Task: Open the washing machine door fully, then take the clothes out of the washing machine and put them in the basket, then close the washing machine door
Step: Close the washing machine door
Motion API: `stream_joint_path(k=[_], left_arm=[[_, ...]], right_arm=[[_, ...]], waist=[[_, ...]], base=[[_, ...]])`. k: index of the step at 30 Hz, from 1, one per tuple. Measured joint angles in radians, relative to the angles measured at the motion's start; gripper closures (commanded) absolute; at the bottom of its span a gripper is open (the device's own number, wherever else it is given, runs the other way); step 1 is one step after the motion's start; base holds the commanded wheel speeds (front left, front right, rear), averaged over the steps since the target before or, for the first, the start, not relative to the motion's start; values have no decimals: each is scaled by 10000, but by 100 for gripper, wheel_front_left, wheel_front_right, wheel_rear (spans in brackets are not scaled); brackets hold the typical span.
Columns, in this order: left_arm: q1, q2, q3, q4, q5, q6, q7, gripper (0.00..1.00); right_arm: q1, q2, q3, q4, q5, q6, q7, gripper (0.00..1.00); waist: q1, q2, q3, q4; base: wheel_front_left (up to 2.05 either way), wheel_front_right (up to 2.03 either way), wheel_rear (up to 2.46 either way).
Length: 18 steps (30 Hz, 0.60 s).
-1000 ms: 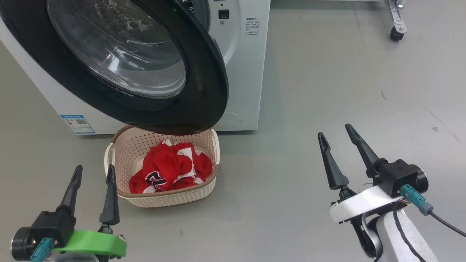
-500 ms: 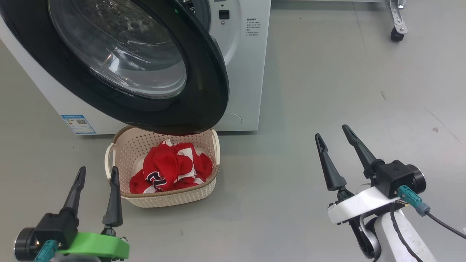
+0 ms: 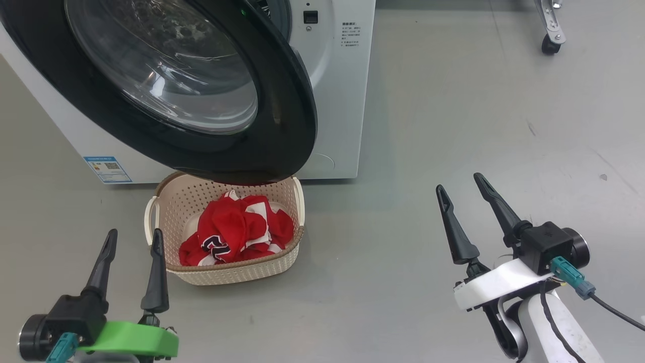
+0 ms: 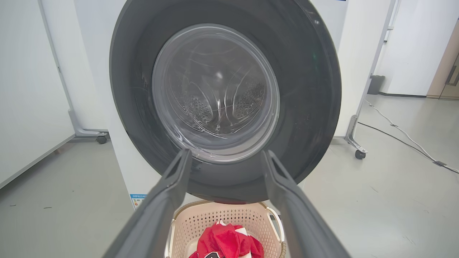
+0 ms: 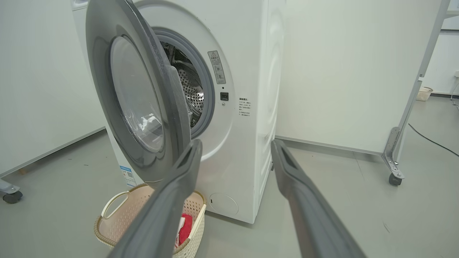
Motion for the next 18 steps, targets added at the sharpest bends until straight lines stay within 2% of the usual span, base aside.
stream_joint_path(k=[17,18], left_arm=[[1,-159,257,-12,174,-178,0,0],[1,-167,274,-12,186,-222,0,0]], right_arm=[[0,6,-79,-13,0,19,0,0],[0,6,-79,-15,0,27,0,31]], waist=[[0,0,187,59],[0,0,196,62]], base=[[0,0,0],[0,0,0]])
